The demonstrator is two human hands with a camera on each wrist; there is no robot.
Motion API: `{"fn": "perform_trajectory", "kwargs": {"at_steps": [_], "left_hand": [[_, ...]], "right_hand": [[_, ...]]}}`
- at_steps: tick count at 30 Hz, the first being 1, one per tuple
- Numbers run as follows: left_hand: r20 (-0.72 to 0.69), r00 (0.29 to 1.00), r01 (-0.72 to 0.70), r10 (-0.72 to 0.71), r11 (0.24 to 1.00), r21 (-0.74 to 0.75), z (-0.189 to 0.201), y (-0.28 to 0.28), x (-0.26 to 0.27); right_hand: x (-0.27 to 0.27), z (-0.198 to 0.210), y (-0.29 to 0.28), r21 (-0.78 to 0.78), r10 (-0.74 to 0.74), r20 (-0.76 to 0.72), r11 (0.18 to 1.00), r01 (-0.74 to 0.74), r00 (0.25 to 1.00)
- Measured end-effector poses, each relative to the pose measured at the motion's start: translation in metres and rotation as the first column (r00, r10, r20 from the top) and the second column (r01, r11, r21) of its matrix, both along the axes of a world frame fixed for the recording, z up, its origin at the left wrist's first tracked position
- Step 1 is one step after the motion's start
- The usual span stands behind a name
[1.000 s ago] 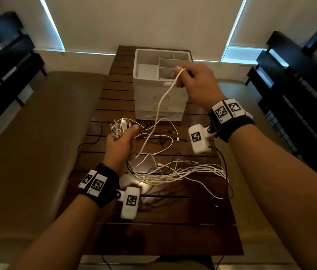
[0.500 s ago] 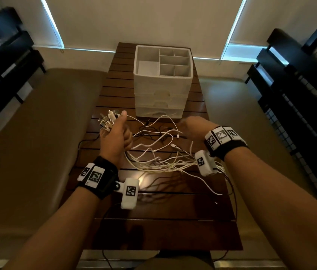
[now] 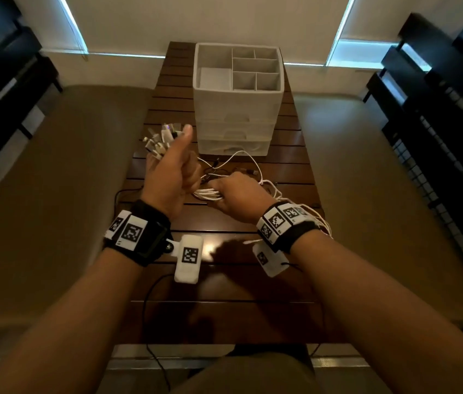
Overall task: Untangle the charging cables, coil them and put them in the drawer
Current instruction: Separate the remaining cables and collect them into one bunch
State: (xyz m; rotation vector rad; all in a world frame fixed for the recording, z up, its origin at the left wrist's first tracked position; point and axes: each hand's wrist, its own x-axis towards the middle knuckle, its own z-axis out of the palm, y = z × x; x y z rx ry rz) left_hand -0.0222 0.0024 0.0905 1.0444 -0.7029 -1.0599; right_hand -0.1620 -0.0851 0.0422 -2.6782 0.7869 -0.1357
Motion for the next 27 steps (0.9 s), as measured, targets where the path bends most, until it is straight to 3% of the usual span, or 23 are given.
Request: {"fn": "perform_trajectory", "kwargs": {"at_steps": [5, 10, 14, 20, 24, 27], "left_hand": [[0.039, 0.998, -0.052, 0.050, 0.997, 0.050, -0.003, 0.007, 0.002], [0.055, 0.990, -0.134, 0.129, 0.986, 0.094, -0.011, 0.020, 0.029], [0.125, 0.981, -0.163, 0.147, 0.978, 0.127, -0.023, 0.020, 0.030], [0.133, 0.978, -0.179, 0.161, 0.975, 0.129, -0.027, 0.016, 0.029], [0.135, 0.972, -0.212, 0.194, 0.968, 0.136, -0.029, 0.021, 0.041], [0.111, 0.967, -0.243, 0.228, 0.959, 0.143, -0.030, 0.023, 0.049]], "right_hand": [[-0.038, -0.009, -0.030, -0.183, -0.141, -0.158, 0.977, 0.111, 0.977], [-0.098, -0.029, -0.052, -0.156, -0.399, -0.321, 0.917, 0.368, 0.859], [-0.109, -0.042, -0.052, -0.110, -0.451, -0.384, 0.889, 0.445, 0.806], [-0.099, -0.066, -0.043, -0.013, -0.357, -0.540, 0.909, 0.417, 0.762], [-0.086, -0.070, -0.045, 0.249, -0.150, -0.619, 0.893, 0.375, 0.771], [-0.084, -0.064, -0.053, 0.347, -0.079, -0.659, 0.851, 0.395, 0.748]]}}
